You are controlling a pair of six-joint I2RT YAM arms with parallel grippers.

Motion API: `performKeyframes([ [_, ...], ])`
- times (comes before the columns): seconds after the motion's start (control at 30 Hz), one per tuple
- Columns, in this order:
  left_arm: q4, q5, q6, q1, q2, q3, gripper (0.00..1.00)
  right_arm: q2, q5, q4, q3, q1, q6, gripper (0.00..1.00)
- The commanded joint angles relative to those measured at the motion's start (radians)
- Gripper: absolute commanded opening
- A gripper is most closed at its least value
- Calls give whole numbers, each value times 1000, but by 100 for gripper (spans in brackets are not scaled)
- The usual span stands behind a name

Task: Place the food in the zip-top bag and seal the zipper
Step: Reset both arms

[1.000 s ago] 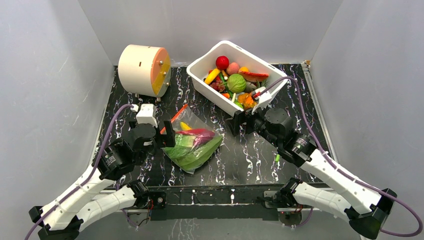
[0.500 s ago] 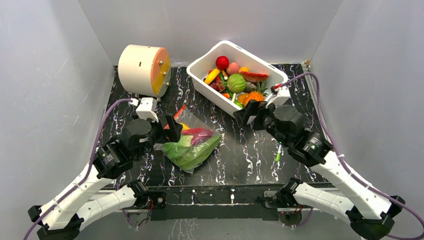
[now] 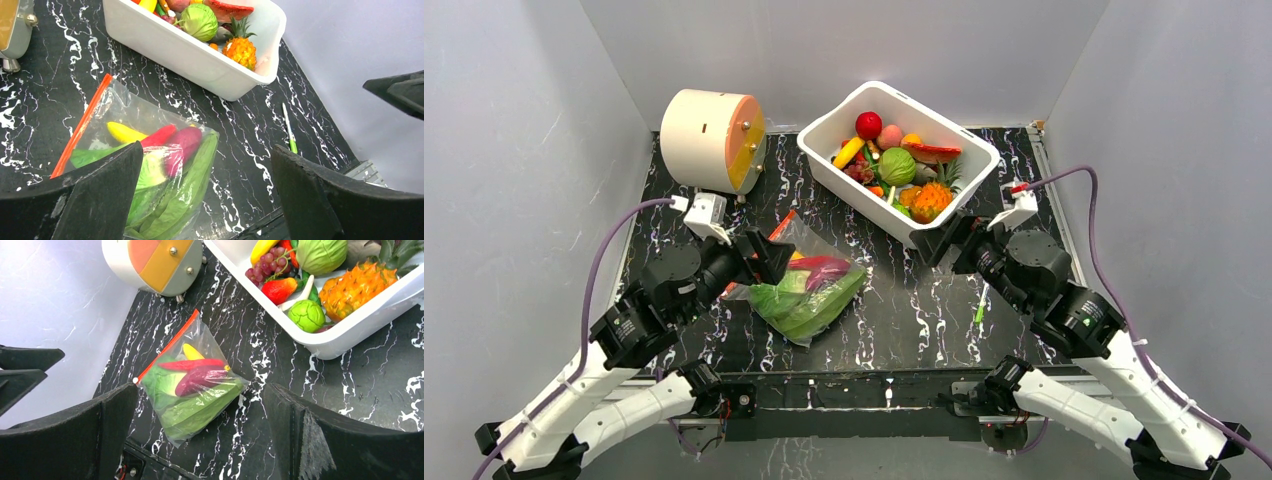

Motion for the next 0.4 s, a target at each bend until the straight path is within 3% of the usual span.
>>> performKeyframes([
  [0.0,67,4,16,1,-37,-28,98,-23,-6,15,-22,-1,27,98],
  [0.37,66,6,30,0,-30,-48,98,-17,-25,15,-35,-1,34,98],
])
